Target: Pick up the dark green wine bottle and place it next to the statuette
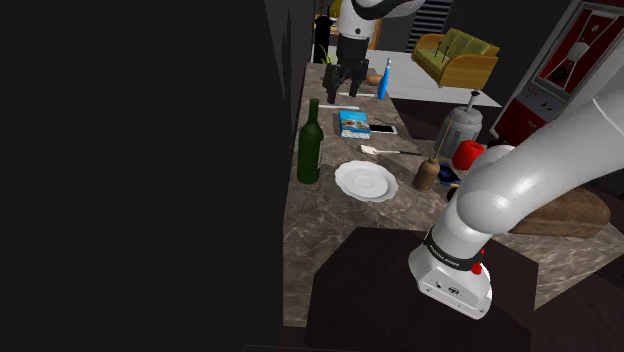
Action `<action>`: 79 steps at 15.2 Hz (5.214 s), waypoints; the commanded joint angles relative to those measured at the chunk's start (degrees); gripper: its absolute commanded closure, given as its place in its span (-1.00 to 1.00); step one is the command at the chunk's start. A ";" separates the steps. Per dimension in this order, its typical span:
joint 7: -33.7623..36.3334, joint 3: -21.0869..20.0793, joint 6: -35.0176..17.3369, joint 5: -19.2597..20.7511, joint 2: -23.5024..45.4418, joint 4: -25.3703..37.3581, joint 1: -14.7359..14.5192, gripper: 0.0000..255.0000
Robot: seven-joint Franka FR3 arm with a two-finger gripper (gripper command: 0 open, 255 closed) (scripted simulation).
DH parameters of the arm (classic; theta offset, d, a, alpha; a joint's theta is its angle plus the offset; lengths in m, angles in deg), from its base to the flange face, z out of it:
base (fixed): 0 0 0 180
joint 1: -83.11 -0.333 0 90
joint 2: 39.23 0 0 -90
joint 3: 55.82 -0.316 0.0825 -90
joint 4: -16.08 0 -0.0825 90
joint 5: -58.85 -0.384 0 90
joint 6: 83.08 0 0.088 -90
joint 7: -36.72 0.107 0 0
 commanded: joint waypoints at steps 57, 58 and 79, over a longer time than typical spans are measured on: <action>-2.44 2.18 2.40 -3.42 15.56 21.30 -0.55 1.00; -2.41 2.18 3.18 -3.42 15.62 22.13 -0.55 1.00; -2.01 2.41 20.19 -3.88 20.03 43.52 -0.56 1.00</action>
